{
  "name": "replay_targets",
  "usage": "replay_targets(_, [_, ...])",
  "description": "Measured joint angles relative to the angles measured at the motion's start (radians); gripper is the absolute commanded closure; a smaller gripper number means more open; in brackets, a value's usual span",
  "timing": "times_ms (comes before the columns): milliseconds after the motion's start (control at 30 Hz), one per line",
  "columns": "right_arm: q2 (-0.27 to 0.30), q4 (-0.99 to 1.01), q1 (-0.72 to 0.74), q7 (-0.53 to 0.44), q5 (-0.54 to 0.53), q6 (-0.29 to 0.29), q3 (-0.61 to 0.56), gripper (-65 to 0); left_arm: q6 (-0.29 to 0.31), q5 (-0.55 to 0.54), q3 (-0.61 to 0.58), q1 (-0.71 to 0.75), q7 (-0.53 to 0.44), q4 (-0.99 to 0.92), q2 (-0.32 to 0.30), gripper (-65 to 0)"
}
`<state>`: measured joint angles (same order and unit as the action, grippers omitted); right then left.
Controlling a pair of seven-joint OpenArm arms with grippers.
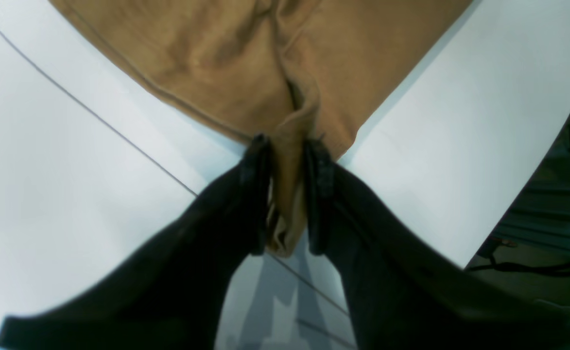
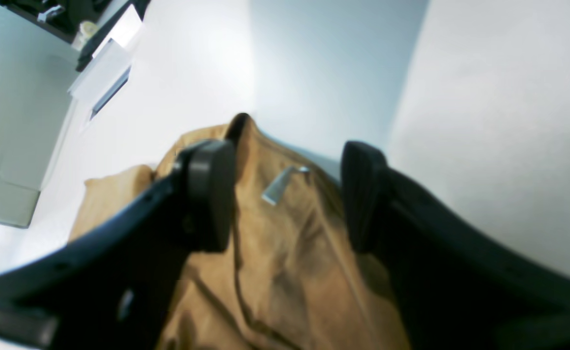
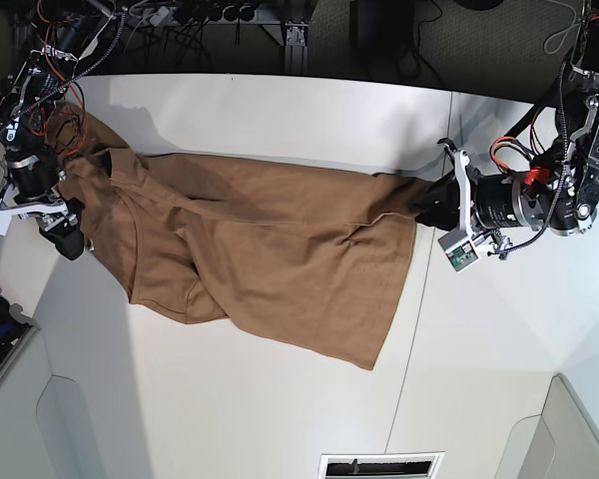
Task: Layout the t-shirt on the table in an organized manner, then fold the t-shirt properly
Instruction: 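Pull the held shirt edge with the left gripper away from the right gripper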
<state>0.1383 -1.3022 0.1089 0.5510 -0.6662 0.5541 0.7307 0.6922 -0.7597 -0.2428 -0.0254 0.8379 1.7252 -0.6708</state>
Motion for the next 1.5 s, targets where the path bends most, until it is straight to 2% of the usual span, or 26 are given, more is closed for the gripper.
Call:
replay_targets(333, [0.000,0.000,0.000,0.000,0.005,0.000,0.000,-34.3,0.000,0.000,0.000,0.009,0.000,0.000,0.000,-15.7])
replay_targets(500, [0.000,0.000,0.000,0.000,0.005,0.000,0.000,-34.3,0.000,-0.013,0.000,0.008,-0.015,0.000,0.000,-27.8])
replay_targets(1000, [0.000,0.000,0.000,0.000,0.024,0.000,0.000,-34.3,0.000,-0.008,0.000,0.009,-0.015,-0.003,0.003,-27.9])
replay_targets(1133, [0.000,0.000,0.000,0.000,0.027,0.000,0.000,-34.3,0.000,-0.005,0.000,0.008,-0.051,-0.003,0.006,-27.9])
replay_targets(1233, [0.000,0.000,0.000,0.000,0.027,0.000,0.000,-34.3,0.000,0.074,0.000,0.010,-0.053,-0.003,0.040,-27.9])
replay_targets(1400, [0.000,0.000,0.000,0.000,0.027,0.000,0.000,-34.3,0.000,0.122,0.000,0.011,-0.053,-0.004,0.090,-27.9])
replay_targets(1500, [0.000,0.000,0.000,0.000,0.027,0.000,0.000,-34.3,0.000,0.148,0.000,0.011,-0.053,-0.004,0.094,-27.9])
